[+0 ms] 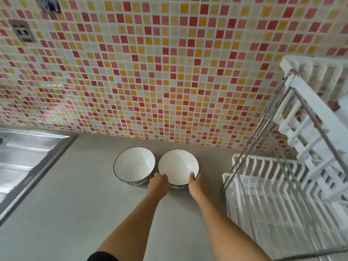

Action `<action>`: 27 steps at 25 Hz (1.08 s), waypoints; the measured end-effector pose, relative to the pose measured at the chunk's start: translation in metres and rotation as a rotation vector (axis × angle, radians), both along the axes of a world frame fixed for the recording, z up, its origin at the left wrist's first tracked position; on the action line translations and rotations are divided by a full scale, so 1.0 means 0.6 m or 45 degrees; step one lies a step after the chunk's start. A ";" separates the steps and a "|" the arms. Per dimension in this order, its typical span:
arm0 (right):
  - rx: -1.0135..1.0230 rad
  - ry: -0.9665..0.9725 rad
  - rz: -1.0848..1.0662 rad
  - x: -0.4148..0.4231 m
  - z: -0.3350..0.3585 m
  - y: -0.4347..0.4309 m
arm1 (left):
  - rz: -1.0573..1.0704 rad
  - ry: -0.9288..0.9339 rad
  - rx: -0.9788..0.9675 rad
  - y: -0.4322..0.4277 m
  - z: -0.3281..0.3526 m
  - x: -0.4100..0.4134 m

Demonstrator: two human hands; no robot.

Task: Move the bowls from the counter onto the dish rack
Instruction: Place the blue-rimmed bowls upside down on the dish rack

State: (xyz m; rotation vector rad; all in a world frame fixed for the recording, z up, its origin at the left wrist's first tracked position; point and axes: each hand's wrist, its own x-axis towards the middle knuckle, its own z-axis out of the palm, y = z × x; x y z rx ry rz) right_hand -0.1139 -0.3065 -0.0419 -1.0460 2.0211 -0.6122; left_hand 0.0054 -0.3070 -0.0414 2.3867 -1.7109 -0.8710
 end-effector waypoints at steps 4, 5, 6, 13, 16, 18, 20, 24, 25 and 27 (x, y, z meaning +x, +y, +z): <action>0.021 -0.097 -0.046 0.002 0.004 0.010 | 0.048 0.063 -0.022 0.001 -0.008 0.005; 0.005 -0.104 -0.048 0.004 0.018 0.025 | 0.016 0.045 -0.029 0.008 0.000 0.007; -0.030 -0.100 -0.045 0.003 0.025 0.037 | -0.008 0.041 -0.021 0.017 0.008 0.009; -0.293 -0.125 0.235 0.011 0.131 0.155 | 0.299 0.541 -0.286 0.121 0.162 0.066; -0.466 -0.114 0.336 0.024 0.199 0.223 | 0.245 0.734 -0.436 0.201 0.238 0.095; -0.542 -0.153 0.340 0.036 0.255 0.265 | 0.214 0.791 -0.576 0.244 0.281 0.109; -0.582 -0.120 0.372 0.046 0.314 0.299 | 0.197 0.852 -0.710 0.277 0.325 0.116; -0.667 -0.273 0.395 0.049 0.447 0.349 | 0.190 1.104 -0.959 0.337 0.423 0.108; -0.692 -0.352 0.402 0.046 0.478 0.355 | 0.209 1.165 -0.985 0.349 0.447 0.105; -0.738 -0.492 0.388 0.032 0.530 0.369 | 0.229 1.303 -0.989 0.363 0.490 0.095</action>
